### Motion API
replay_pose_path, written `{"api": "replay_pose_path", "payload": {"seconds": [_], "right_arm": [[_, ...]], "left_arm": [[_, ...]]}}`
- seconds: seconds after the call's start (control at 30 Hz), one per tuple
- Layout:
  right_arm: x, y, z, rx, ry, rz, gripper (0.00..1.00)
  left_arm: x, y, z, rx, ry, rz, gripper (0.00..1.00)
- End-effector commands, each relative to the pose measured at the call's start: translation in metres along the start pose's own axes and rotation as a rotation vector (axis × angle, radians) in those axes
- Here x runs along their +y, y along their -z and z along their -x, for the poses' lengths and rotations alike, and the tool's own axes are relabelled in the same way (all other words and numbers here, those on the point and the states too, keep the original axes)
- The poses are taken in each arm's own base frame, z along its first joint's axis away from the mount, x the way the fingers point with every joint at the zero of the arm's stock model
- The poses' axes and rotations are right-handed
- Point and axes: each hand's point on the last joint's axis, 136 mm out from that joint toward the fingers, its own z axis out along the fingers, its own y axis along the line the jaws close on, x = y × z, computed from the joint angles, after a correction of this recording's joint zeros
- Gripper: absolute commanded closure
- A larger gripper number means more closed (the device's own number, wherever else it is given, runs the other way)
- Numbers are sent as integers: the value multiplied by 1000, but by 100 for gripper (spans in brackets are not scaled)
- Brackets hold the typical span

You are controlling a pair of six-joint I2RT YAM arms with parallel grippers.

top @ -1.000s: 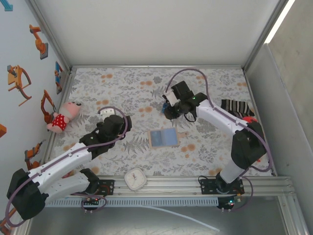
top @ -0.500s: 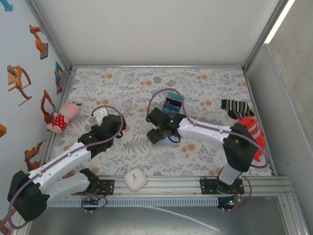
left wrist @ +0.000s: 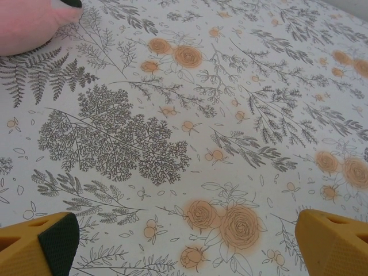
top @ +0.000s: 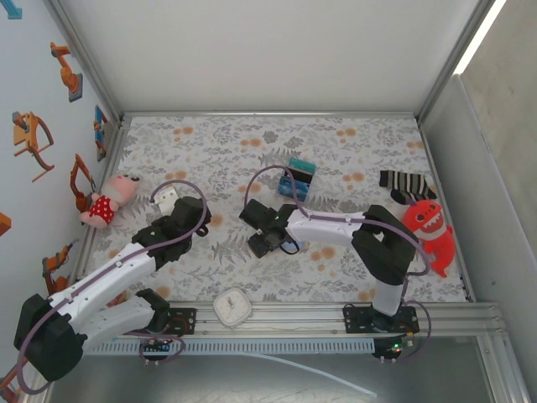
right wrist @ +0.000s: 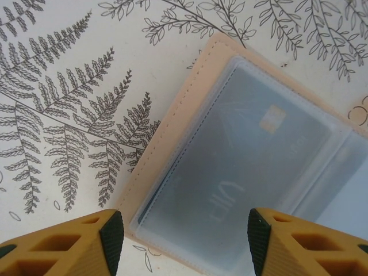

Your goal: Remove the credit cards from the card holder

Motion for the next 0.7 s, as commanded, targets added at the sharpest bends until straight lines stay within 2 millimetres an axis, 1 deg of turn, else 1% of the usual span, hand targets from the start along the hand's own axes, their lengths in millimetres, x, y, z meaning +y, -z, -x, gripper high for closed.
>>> {"api": "replay_pose_path", "payload": {"seconds": [0.0, 0.07, 0.23, 0.43, 0.67], "right_arm": [[3, -3, 7, -14, -13, 0, 41], [1, -5, 4, -7, -13, -12, 42], [-3, -8, 1, -5, -9, -32, 47], [-8, -10, -4, 2, 3, -48, 46], [-9, -19, -11, 24, 0, -49, 46]], "left_arm": [[1, 1, 2, 14, 16, 14, 3], [1, 0, 1, 20, 13, 16, 3], [-1, -1, 1, 24, 14, 13, 3], [-4, -1, 1, 29, 10, 1, 3], [-5, -2, 0, 35, 7, -3, 3]]}}
